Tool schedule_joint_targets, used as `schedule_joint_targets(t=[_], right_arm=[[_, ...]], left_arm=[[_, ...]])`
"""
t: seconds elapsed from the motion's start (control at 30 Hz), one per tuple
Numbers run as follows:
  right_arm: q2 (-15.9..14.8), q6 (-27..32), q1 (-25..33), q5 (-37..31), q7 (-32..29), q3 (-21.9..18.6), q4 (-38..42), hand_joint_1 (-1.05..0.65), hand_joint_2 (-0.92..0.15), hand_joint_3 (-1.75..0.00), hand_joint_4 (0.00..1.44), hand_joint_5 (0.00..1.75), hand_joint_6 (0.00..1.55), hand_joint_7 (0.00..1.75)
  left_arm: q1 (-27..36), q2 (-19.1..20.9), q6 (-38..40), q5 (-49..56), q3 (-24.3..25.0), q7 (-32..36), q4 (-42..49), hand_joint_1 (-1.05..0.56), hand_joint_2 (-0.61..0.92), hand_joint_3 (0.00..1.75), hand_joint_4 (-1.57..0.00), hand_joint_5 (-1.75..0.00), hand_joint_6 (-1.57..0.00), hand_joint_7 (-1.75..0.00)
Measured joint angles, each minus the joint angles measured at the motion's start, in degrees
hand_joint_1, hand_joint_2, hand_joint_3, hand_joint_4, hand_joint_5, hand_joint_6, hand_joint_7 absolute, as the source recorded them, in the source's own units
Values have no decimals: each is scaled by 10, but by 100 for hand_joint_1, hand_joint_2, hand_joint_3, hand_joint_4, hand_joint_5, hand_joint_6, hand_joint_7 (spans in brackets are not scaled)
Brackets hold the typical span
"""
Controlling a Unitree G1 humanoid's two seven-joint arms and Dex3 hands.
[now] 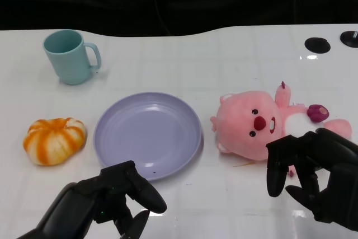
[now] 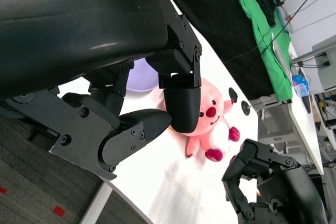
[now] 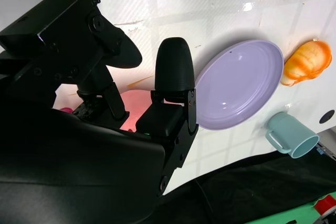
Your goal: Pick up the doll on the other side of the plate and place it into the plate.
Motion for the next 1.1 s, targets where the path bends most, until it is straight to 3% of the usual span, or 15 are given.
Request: schedule_joint_targets(t=[0.77, 0.97, 1.1], right_arm=[[0, -7, -1, -1, -1, 2, 6, 1, -39, -125, 77, 173, 80, 124], [11, -9, -1, 4, -18, -2, 10, 4, -41, -118, 75, 134, 75, 107], [32, -13, 0, 9, -51, -13, 13, -5, -60, -75, 66, 108, 64, 75]], left_arm=[[-1, 4, -5, -1, 3, 0, 4, -22, 64, 100, -67, -171, -66, -142], [-1, 3, -5, -2, 4, 0, 4, -21, 63, 102, -69, -171, -67, -142], [-1, 3, -5, -5, 8, 0, 4, -22, 62, 102, -69, -171, -67, -142]])
